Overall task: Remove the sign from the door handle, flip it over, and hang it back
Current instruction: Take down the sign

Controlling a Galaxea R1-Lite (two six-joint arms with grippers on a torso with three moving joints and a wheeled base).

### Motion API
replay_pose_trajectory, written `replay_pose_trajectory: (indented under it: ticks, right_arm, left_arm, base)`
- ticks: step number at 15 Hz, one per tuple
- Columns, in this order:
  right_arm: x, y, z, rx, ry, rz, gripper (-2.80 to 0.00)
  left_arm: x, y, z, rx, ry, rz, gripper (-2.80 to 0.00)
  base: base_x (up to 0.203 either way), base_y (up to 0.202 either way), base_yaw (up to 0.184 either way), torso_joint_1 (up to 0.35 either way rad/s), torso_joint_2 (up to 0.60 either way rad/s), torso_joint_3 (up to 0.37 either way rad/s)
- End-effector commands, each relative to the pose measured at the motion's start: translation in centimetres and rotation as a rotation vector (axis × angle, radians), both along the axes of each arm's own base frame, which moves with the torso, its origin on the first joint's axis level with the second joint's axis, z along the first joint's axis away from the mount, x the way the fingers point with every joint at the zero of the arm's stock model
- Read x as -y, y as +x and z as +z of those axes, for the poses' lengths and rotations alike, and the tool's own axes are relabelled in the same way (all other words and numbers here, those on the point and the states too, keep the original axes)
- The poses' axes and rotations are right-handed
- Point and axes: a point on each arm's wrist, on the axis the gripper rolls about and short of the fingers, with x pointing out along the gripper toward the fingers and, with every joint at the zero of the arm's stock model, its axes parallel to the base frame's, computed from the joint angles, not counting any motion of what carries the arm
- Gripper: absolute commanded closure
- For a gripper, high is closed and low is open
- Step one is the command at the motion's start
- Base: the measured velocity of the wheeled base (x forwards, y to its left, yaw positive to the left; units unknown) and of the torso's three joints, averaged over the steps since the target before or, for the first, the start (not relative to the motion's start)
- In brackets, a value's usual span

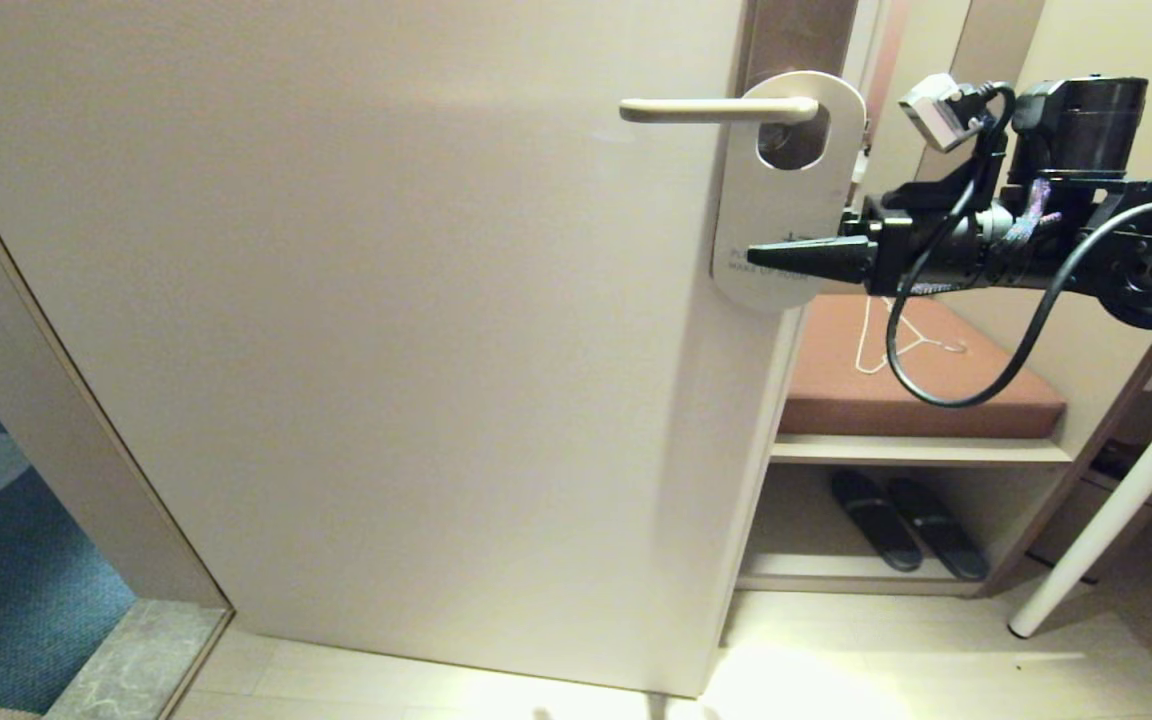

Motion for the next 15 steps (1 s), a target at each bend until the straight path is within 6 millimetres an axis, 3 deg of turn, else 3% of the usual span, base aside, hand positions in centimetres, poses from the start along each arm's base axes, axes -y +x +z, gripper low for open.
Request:
replay_pose_trajectory:
  ticks: [1, 15]
  right_arm:
    - [-0.25, 0.08, -0.15, -0.002, 0.0, 0.011, -2.8]
    - [-0.89, 0.8, -0.34, 0.004, 0.0, 0.022, -2.8]
  left_arm:
    - [0.0, 0.01, 0.0, -0.001, 0.0, 0.001, 0.0]
    - [0.0, 0.01, 0.0, -0.002, 0.0, 0.001, 0.0]
  base:
    - [0.0, 0.0, 0.0, 0.0, 0.0, 0.0]
    - [0.0, 0.0, 0.0, 0.0, 0.0, 0.0]
